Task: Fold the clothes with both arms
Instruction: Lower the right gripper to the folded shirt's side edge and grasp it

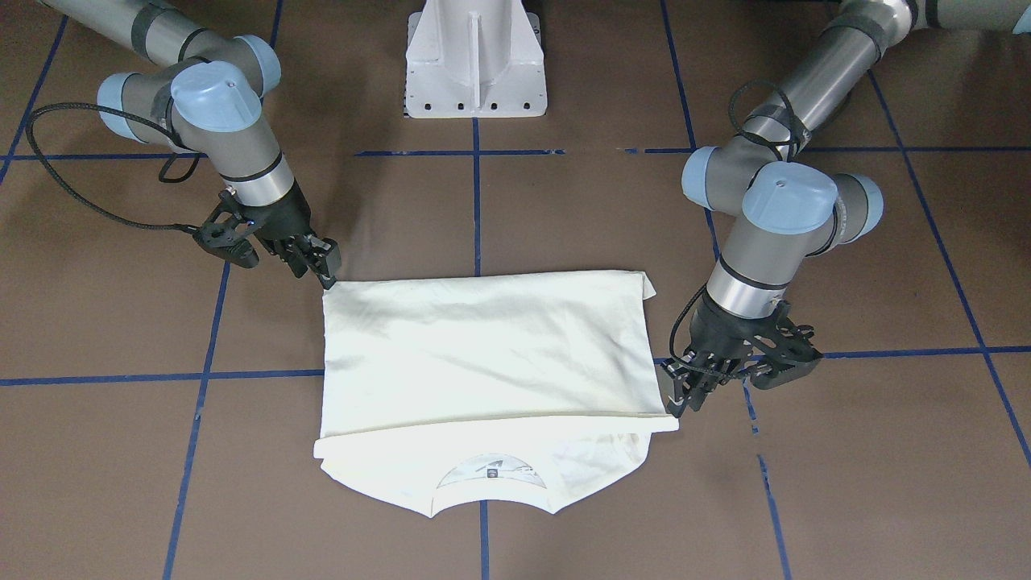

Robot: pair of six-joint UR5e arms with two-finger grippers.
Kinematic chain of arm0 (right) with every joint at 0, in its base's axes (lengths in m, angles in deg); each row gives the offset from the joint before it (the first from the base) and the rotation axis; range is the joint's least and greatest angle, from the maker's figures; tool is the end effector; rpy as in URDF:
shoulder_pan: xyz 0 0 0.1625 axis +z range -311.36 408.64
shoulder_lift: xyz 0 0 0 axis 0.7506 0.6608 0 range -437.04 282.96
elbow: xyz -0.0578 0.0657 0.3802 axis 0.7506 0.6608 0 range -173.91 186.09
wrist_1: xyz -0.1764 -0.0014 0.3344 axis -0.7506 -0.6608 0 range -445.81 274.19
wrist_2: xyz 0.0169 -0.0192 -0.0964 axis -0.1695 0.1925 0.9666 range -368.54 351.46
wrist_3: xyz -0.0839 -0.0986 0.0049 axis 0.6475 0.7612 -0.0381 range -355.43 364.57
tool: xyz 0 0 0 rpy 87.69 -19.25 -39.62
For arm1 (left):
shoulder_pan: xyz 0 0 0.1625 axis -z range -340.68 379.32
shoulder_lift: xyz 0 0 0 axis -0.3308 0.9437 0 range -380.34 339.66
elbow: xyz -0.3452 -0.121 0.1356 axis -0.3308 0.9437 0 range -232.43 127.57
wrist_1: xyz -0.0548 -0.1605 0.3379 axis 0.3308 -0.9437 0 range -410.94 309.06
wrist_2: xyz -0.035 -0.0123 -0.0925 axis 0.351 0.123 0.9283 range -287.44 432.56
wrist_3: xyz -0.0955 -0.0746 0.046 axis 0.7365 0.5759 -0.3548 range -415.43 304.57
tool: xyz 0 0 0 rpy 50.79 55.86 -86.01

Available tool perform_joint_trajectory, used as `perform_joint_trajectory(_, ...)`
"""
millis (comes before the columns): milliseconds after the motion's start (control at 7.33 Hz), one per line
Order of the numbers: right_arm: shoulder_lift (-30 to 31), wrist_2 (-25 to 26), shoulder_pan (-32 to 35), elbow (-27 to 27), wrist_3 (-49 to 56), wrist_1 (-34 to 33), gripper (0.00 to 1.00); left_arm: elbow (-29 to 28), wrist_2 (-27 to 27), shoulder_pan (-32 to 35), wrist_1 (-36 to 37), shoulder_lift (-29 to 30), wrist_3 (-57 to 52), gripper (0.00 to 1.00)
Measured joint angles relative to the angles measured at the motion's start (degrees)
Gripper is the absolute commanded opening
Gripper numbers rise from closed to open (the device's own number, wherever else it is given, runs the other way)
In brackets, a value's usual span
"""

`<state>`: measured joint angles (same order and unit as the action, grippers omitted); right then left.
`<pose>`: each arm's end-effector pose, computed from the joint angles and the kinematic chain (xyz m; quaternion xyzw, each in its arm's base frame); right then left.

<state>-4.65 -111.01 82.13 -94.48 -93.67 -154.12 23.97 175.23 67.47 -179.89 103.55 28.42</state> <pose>-0.4347 -0.4139 0.3725 -0.0045 -0.4304 0.2782 0.8587 0.3948 -0.5982 0.3427 0.1388 0.4809 -0.2587 0.8262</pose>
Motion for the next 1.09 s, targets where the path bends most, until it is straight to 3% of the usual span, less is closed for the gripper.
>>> perform_joint_trajectory(273, -1.26, 0.06, -0.30, 1.86, -0.04, 0.19, 0.58, 0.05, -0.60, 0.21, 0.03, -0.05, 0.00, 0.40)
perform_joint_trajectory(409, -1.91, 0.07, -0.36, 2.81, -0.09, 0.24, 0.45, 0.06, -1.19, 0.24, 0.09, -0.05, 0.00, 0.40)
perform_joint_trajectory(545, -2.21, 0.07, -0.45, 3.29, -0.33, 0.27, 0.00, 0.06, -1.52, 0.27, 0.15, -0.05, 0.00, 0.40)
perform_joint_trajectory(1091, -2.34, -0.32, -0.74, 3.00, -2.09, 0.34, 0.00, 0.43, -2.91, 0.31, 0.35, -0.10, 0.00, 0.39)
